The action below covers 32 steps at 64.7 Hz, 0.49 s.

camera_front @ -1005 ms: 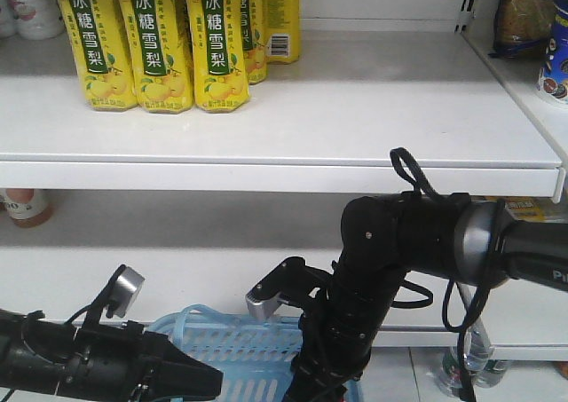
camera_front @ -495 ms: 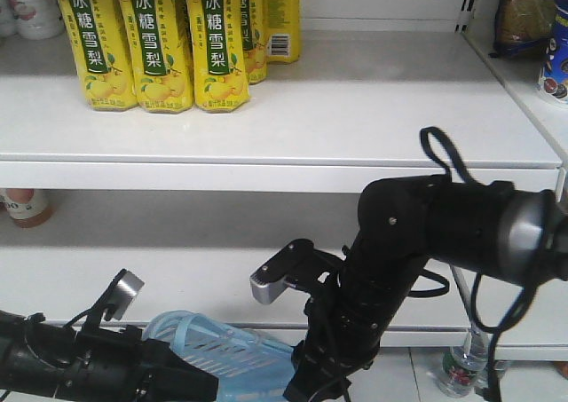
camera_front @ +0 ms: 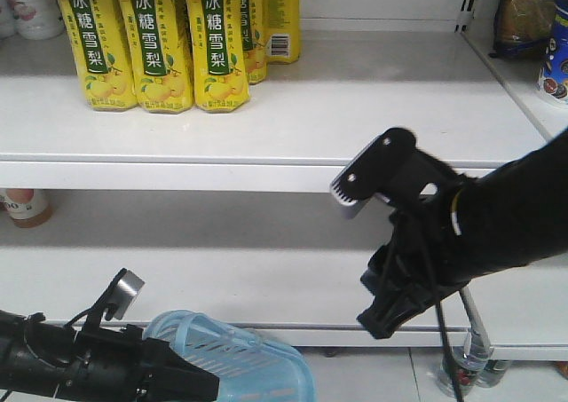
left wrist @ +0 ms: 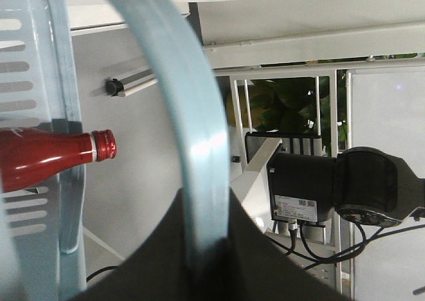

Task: Place coke in basket with both arms
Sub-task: 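Open the right gripper and withdraw it up from the basket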

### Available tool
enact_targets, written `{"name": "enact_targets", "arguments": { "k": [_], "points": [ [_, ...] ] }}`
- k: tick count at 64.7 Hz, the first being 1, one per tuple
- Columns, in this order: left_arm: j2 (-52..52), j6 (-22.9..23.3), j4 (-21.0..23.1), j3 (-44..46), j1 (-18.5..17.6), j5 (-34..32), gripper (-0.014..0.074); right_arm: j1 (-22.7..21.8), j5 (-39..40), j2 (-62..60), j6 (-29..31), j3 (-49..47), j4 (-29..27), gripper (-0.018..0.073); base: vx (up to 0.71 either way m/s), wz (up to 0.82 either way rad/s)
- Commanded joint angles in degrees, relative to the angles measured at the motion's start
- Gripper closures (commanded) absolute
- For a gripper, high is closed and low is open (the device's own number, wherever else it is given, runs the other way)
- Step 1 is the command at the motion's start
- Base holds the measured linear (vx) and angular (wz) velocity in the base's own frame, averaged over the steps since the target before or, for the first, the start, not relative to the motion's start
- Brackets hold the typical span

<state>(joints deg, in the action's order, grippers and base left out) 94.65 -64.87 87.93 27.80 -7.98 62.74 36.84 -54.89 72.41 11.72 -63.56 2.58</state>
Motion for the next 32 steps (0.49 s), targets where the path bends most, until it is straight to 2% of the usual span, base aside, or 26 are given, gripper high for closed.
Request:
{"name": "enact_targets", "arguments": {
  "k": [1,18,32],
  "points": [
    [-2.2,-0.1,4.6,1.0,-0.1,7.9,0.0603,-0.3,6.1,-6.2,-0.5,-1.5,1.4,0.0259,0.0,0.0],
    [-2.2,-0.1,4.6,1.0,-0.1,7.9,0.0603,-0.3,11.5,-15.6,0.0,0.1,-0.6,0.0259,0.0,0.0],
    [-2.2,-0.1,4.6,1.0,-0.1,7.9,0.0603,-0.3,22.0,-25.8,-1.0,12.8,0.3,0.0259,0.0,0.0]
  ]
}}
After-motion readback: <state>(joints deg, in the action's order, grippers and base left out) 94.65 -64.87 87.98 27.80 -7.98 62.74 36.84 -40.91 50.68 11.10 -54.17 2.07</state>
